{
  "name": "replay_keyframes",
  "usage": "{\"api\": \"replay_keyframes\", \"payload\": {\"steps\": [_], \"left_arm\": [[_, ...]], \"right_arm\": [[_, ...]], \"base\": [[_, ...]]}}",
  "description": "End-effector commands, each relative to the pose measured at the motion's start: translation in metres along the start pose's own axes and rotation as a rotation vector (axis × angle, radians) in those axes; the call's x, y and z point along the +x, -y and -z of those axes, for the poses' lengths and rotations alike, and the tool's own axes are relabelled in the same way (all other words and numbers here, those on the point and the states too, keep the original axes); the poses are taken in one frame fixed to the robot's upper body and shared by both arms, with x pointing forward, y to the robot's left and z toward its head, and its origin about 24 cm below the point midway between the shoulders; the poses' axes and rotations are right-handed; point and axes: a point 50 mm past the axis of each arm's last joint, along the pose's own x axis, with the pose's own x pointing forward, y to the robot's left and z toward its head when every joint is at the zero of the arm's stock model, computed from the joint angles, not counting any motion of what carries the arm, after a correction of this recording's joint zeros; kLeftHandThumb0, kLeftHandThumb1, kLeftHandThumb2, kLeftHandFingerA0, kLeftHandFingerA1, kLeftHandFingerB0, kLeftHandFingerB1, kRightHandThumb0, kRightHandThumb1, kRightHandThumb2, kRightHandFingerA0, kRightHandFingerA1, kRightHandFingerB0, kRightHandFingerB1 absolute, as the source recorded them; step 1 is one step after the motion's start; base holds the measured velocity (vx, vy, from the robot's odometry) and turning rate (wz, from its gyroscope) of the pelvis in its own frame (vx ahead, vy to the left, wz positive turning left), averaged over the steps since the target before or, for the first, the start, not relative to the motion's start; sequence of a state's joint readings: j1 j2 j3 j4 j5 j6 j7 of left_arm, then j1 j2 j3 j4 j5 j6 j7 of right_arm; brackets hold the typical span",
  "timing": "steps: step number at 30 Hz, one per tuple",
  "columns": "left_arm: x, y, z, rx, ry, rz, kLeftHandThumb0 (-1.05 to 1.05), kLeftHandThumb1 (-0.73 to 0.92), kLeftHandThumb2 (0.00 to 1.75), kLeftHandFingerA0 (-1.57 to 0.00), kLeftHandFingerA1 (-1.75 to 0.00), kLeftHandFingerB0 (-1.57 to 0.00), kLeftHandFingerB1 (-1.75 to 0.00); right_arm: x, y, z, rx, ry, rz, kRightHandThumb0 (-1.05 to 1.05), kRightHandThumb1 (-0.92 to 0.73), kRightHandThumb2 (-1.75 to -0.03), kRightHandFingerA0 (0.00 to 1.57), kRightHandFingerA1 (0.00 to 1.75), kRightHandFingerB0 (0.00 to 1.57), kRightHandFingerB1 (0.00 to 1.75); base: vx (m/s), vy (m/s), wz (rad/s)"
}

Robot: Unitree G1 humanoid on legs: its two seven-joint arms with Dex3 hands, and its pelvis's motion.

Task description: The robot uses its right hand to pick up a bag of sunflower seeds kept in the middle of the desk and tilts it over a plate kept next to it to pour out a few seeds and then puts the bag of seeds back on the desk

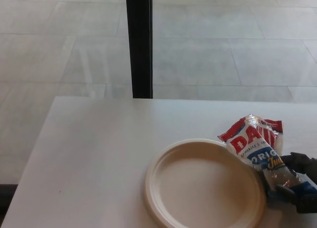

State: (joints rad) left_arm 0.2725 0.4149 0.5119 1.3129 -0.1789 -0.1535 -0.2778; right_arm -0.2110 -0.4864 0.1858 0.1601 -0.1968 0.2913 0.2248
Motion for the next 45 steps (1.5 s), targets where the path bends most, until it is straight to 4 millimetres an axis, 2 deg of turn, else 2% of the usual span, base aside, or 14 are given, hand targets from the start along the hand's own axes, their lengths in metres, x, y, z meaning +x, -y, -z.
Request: {"api": "replay_keyframes", "payload": {"steps": [1,3,5,7,10,11,12,18,19,20,21,36,41,45], "left_arm": [[-0.002,-0.007,-0.005,0.023,0.025,-0.012,-0.94,0.62,1.02,-0.23,-0.58,-0.05,-0.38],[-0.002,-0.007,-0.005,0.017,0.030,-0.011,-0.92,0.77,0.64,-0.25,-0.52,-0.13,-0.31],[-0.002,-0.007,-0.005,0.005,0.028,-0.013,-0.89,0.58,1.01,-0.21,-0.57,-0.08,-0.40],[-0.001,-0.006,-0.006,0.018,0.025,-0.014,-0.90,0.78,0.64,-0.25,-0.51,-0.13,-0.30],[0.000,-0.005,-0.006,0.016,0.023,-0.015,-0.89,0.78,0.64,-0.25,-0.52,-0.13,-0.31],[-0.001,-0.005,-0.007,0.032,0.031,-0.017,-0.95,0.65,1.04,-0.24,-0.59,-0.05,-0.38],[-0.001,-0.005,-0.007,0.027,0.032,-0.018,-0.94,0.64,1.04,-0.24,-0.59,-0.04,-0.37],[-0.001,-0.005,-0.007,0.024,0.028,-0.009,-0.91,0.65,1.05,-0.24,-0.60,-0.04,-0.40],[-0.001,-0.005,-0.007,0.024,0.029,-0.007,-0.89,0.65,1.05,-0.24,-0.60,-0.04,-0.39],[-0.001,-0.005,-0.007,0.016,0.028,-0.005,-0.87,0.62,1.03,-0.22,-0.58,-0.07,-0.40],[0.000,-0.005,-0.007,0.009,0.026,-0.007,-0.91,0.64,1.05,-0.23,-0.59,-0.04,-0.39],[0.003,0.000,-0.012,0.004,0.023,0.000,-0.88,0.65,1.03,-0.23,-0.58,-0.04,-0.40],[0.003,0.002,-0.014,0.032,0.034,0.009,-0.88,0.81,0.65,-0.24,-0.53,-0.12,-0.33],[0.003,0.001,-0.013,0.024,0.034,0.014,-0.88,0.65,1.05,-0.23,-0.59,-0.04,-0.40]], "right_arm": [[0.000,-0.003,0.005,0.037,-0.077,0.038,-0.84,-0.81,-0.65,0.28,0.48,0.42,0.33],[0.002,-0.005,0.006,0.070,-0.089,0.047,-0.84,-0.80,-0.65,0.30,0.47,0.42,0.33],[0.003,-0.008,0.008,0.116,-0.122,0.057,-0.84,-0.80,-0.64,0.33,0.45,0.40,0.32],[0.006,-0.010,0.012,0.188,-0.183,0.035,-0.79,-0.63,-0.98,0.63,0.71,0.18,0.44],[0.007,-0.013,0.015,0.239,-0.222,-0.004,-0.70,-0.76,-0.64,0.61,0.58,0.19,0.28],[0.007,-0.017,0.016,0.213,-0.248,-0.024,-0.71,-0.62,-0.94,0.59,0.65,0.07,0.37],[0.007,-0.019,0.017,0.208,-0.258,-0.028,-0.66,-0.74,-0.64,0.71,0.56,0.11,0.24],[0.006,-0.030,0.018,0.169,-0.313,-0.062,-0.65,-0.58,-0.93,0.47,0.64,0.05,0.28],[0.006,-0.031,0.018,0.166,-0.313,-0.065,-0.61,-0.70,-0.63,0.49,0.56,0.08,0.23],[0.006,-0.032,0.017,0.154,-0.311,-0.069,-0.61,-0.55,-0.92,0.55,0.69,0.03,0.29],[0.006,-0.033,0.017,0.141,-0.306,-0.072,-0.60,-0.68,-0.62,0.62,0.61,0.08,0.24],[0.011,-0.047,-0.006,-0.028,-0.278,-0.130,-0.60,-0.46,-0.79,0.93,0.95,0.11,0.43],[0.012,-0.050,-0.010,-0.067,-0.269,-0.125,-0.15,-0.65,-0.89,1.03,1.31,0.46,0.47],[0.010,-0.053,-0.010,-0.088,-0.227,-0.074,-0.16,-0.64,-1.02,1.13,1.51,0.87,0.60]], "base": [[0.00,0.000,0.00],[0.00,0.000,0.00],[0.00,0.000,0.00],[0.00,0.000,0.00],[0.00,0.000,0.00],[0.00,0.000,0.00],[0.00,0.000,0.00],[0.00,0.000,0.00],[0.00,0.000,0.00],[0.00,0.000,0.00],[0.00,0.000,0.00],[0.00,0.000,0.00],[0.00,0.000,0.00],[0.00,0.000,0.00]]}}
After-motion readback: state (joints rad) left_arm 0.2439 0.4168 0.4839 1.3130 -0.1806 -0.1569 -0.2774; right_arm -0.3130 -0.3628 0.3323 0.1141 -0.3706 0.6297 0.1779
